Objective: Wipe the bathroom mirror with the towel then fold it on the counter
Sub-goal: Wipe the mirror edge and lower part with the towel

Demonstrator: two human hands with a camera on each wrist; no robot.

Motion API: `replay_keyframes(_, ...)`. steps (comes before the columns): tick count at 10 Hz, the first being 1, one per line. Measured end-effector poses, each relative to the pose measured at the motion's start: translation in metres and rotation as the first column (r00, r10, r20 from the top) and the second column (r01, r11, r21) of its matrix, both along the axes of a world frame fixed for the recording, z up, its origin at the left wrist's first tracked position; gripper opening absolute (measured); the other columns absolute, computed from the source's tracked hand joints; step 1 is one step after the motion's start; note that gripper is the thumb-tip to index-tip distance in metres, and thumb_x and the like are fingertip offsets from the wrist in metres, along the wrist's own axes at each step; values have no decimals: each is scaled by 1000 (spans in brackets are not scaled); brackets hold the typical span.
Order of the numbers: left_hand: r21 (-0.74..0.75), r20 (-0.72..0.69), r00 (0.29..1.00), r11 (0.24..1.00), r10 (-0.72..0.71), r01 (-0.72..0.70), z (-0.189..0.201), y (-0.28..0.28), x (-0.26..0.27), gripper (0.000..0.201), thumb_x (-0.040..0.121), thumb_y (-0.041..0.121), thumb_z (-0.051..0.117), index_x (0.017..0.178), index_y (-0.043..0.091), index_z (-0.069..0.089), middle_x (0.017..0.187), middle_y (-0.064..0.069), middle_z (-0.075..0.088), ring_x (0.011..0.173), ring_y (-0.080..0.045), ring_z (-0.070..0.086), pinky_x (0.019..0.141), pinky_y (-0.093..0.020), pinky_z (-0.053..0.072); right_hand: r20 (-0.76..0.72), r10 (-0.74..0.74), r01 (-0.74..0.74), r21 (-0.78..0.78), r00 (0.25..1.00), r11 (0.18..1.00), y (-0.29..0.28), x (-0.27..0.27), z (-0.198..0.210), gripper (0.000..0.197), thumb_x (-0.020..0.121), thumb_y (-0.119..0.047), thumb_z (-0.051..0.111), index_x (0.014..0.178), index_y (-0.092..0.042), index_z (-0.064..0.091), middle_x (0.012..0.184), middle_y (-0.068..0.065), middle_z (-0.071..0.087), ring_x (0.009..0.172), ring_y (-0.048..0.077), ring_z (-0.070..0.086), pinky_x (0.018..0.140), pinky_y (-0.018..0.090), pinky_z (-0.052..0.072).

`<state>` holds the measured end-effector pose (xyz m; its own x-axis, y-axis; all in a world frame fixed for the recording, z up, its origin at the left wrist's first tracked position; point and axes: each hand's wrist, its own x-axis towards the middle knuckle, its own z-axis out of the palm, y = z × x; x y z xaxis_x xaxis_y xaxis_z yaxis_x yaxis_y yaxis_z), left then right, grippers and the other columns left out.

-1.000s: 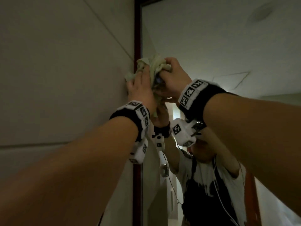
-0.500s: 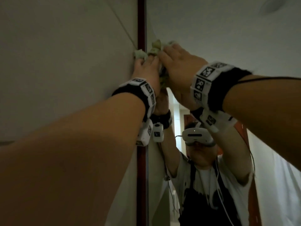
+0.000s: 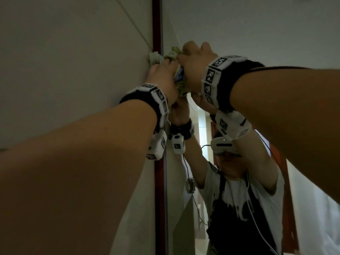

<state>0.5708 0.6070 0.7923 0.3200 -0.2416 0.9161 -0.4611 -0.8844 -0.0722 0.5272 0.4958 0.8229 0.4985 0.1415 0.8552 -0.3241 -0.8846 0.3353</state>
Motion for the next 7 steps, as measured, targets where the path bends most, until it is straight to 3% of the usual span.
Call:
replay_keyframes(1,-45,-30,998,997,-60,58,0,-1,0,65,85,30,69,145,23,45,145,-6,49,136,-36,41,116,-36,28,-35,-33,31,-47,999,998,-1,-2,1,62,80,-35,68,137,-20,49,148,11,37,131,39,40,109,56,36)
replay_keyframes(2,-65,7,996,993,-93,93,4,1,5,56,92,21,64,144,20,45,146,-9,49,137,-33,39,113,-31,27,-68,-9,10,5,998,1000,-2,-7,1,65,85,-33,71,143,-19,44,147,13,33,133,41,34,107,56,39)
replay_keyframes(3,-22,28,999,999,-44,45,12,0,2,67,92,5,58,154,16,32,153,-14,40,138,-35,39,113,-34,29,-14,63,-62,22,998,998,-7,-9,3,69,82,-28,73,141,-11,41,141,15,32,124,43,36,97,48,43)
replay_keyframes(4,6,47,999,1000,18,-18,48,3,-3,90,87,7,68,161,19,17,162,-14,24,139,-39,41,114,-40,34,107,127,-127,-9,986,992,-7,-11,16,73,83,-23,72,145,-7,36,147,14,27,123,43,36,90,45,43)
replay_keyframes(5,38,-22,999,998,48,-47,75,0,4,82,92,10,66,160,21,22,163,-15,24,140,-37,41,115,-40,37,62,147,-151,70,987,986,0,-2,34,79,86,-33,73,151,-15,32,153,12,27,134,43,29,107,56,40)
replay_keyframes(6,64,-52,998,998,26,-23,82,-2,22,62,100,11,58,156,14,31,157,-14,40,138,-29,46,105,-29,37,61,94,-100,105,994,989,-2,12,33,73,85,-41,69,148,-20,38,150,15,33,138,42,28,107,57,38)
replay_keyframes(7,66,-5,998,996,65,-64,82,0,27,50,101,12,53,150,15,43,147,-12,52,127,-30,55,95,-30,42,106,149,-162,127,983,979,-1,21,28,63,86,-39,67,143,-22,47,149,16,37,138,38,35,106,53,36)
